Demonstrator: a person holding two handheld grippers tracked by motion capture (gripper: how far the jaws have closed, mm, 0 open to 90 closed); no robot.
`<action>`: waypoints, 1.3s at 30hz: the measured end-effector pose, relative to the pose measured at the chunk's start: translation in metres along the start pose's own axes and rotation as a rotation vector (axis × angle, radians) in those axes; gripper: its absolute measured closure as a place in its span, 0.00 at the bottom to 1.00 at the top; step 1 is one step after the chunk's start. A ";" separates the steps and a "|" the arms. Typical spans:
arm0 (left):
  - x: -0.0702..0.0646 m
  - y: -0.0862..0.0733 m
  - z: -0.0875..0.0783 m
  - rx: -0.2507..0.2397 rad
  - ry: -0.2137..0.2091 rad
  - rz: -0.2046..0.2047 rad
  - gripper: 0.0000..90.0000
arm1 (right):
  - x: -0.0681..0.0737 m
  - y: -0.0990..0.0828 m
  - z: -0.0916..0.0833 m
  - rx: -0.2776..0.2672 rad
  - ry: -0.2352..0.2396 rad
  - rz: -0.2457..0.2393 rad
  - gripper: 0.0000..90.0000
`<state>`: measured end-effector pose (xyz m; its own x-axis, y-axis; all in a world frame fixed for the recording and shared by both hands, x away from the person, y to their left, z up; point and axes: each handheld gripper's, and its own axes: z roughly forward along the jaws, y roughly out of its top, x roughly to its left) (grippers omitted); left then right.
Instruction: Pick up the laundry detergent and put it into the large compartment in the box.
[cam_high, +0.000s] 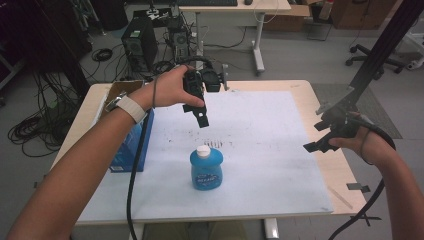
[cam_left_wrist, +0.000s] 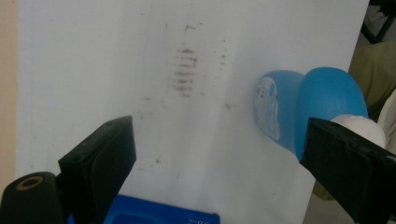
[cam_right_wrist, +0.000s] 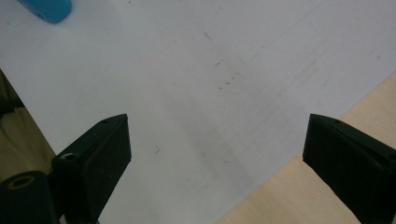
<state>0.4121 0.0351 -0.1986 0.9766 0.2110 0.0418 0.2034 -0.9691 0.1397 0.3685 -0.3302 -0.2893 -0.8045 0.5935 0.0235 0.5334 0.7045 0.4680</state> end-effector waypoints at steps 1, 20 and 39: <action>0.000 -0.001 0.000 -0.003 0.001 -0.003 0.11 | 0.000 0.000 0.000 0.000 -0.001 -0.001 0.09; -0.005 -0.002 -0.007 -0.031 0.013 -0.028 0.07 | 0.002 -0.003 0.001 -0.006 -0.016 -0.003 0.09; -0.010 -0.004 -0.012 -0.046 0.017 -0.032 0.07 | 0.002 -0.006 0.000 -0.009 -0.016 -0.006 0.09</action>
<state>0.4010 0.0389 -0.1875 0.9682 0.2446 0.0528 0.2310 -0.9549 0.1863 0.3638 -0.3331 -0.2922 -0.8034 0.5954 0.0069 0.5264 0.7047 0.4758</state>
